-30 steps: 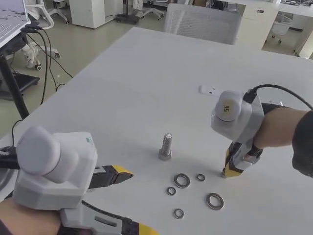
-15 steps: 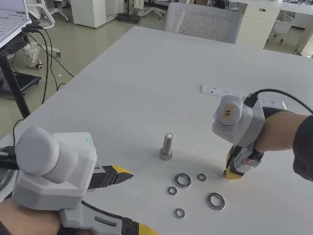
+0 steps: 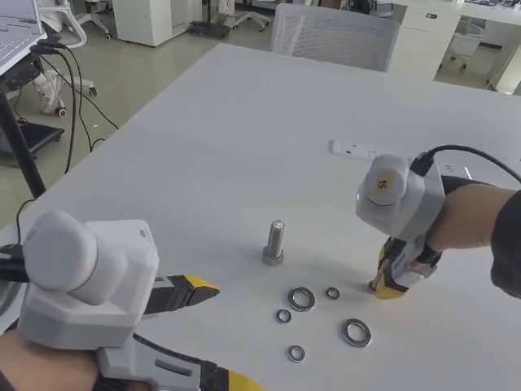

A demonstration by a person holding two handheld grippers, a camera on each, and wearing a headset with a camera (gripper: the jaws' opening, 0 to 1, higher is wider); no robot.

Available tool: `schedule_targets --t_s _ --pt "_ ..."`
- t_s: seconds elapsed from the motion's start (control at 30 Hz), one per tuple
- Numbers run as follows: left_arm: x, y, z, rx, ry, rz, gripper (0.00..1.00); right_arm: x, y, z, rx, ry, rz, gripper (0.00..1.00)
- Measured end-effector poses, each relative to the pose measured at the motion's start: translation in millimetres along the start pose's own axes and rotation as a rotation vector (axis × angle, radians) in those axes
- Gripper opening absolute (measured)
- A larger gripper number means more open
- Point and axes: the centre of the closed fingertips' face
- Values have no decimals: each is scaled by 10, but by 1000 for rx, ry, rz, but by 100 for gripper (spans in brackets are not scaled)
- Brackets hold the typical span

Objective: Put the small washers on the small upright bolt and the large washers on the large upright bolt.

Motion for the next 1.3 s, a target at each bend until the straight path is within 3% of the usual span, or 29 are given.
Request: schedule_targets --t_s 0.43,0.8,1.1,1.3 --pt "23 -25 -38 15 7 1 83 -109 227 83 62 21 -14 25" --pt "26 -44 -59 26 14 -5 83 -140 316 299 93 7 -27 25" --pt "20 -75 -75 37 17 -13 82 -248 182 548 83 -11 -68 25" --pt "3 -95 -92 42 19 -17 82 -315 -30 668 57 -27 -107 24"
Point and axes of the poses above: the centre of the closed fingertips' face, and the gripper's own axes: x roughly forward along the fingers, z roughly to its left, y roughly out of its underside, and after that the axes turned 1 degree about x, right-handed
